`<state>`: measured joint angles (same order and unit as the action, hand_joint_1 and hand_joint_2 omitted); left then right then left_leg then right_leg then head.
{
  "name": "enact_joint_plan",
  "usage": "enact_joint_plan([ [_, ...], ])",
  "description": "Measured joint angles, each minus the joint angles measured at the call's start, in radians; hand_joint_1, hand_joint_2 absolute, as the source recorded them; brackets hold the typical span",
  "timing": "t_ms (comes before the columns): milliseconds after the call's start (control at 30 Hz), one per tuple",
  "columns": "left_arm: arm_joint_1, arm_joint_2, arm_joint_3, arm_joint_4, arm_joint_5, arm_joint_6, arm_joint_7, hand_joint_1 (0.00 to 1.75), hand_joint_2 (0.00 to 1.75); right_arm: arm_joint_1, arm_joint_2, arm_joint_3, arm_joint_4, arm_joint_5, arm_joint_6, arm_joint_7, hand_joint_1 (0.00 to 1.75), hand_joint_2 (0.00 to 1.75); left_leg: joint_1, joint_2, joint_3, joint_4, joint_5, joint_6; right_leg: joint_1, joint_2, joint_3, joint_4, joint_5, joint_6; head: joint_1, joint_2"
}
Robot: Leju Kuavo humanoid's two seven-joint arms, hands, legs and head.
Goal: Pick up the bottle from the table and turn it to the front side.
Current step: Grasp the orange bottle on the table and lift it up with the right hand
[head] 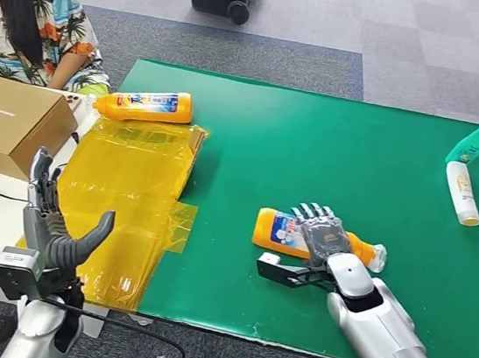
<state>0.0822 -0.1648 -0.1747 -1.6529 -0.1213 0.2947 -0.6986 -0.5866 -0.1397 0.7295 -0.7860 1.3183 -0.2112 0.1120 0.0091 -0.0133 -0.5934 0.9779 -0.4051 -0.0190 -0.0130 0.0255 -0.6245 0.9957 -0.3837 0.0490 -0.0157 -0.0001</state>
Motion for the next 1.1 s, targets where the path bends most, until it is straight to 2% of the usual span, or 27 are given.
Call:
enact_joint_plan([
  [400, 0.002, 0.0, 0.001, -0.002, -0.011, -0.006, 0.0, 0.0, 1.75, -0.033, -0.003, 0.0, 0.048, 0.015, 0.056, 0.004, 0.0, 1.75, 0.0, 0.0, 0.002, 0.0, 0.001, 0.001, 0.0, 0.0, 0.002, 0.0, 0.0, 0.0, 0.0, 0.0],
  [433, 0.002, 0.0, 0.002, -0.002, -0.009, -0.007, 0.0, 0.0, 1.75, -0.037, -0.003, -0.001, 0.054, 0.01, 0.066, -0.002, 0.38, 1.75, 0.0, 0.0, 0.002, 0.0, 0.001, 0.001, 0.0, 0.0, 0.002, 0.0, 0.0, 0.0, 0.0, 0.0],
  [533, 0.002, 0.0, 0.002, -0.002, -0.004, -0.012, 0.0, 0.0, 1.75, -0.05, -0.003, -0.001, 0.072, -0.006, 0.097, -0.025, 1.68, 1.75, 0.0, 0.0, 0.003, 0.0, 0.001, 0.001, 0.0, 0.0, 0.003, 0.0, 0.0, 0.0, 0.0, 0.0],
  [567, 0.002, 0.0, 0.002, -0.002, -0.004, -0.013, 0.0, 0.0, 1.75, -0.053, -0.003, -0.001, 0.077, -0.01, 0.101, -0.033, 1.75, 1.75, 0.0, 0.0, 0.004, 0.0, 0.001, 0.001, 0.0, 0.0, 0.004, 0.0, 0.0, 0.0, 0.0, 0.0],
  [933, 0.002, 0.002, 0.002, -0.004, 0.004, -0.01, 0.0, 0.0, 1.75, -0.057, -0.003, 0.0, 0.104, -0.034, 0.036, -0.129, 1.75, 1.75, 0.0, 0.0, 0.004, 0.0, 0.001, 0.0, 0.0, 0.0, 0.004, 0.0, 0.001, 0.001, 0.0, 0.0],
  [1100, 0.002, 0.002, 0.002, -0.007, 0.002, -0.003, 0.0, 0.0, 1.75, -0.052, 0.001, 0.011, 0.105, -0.024, -0.069, -0.136, 1.75, 1.75, 0.0, 0.0, 0.003, 0.0, 0.001, 0.0, 0.0, 0.0, 0.003, 0.0, 0.001, 0.001, 0.0, 0.0],
])
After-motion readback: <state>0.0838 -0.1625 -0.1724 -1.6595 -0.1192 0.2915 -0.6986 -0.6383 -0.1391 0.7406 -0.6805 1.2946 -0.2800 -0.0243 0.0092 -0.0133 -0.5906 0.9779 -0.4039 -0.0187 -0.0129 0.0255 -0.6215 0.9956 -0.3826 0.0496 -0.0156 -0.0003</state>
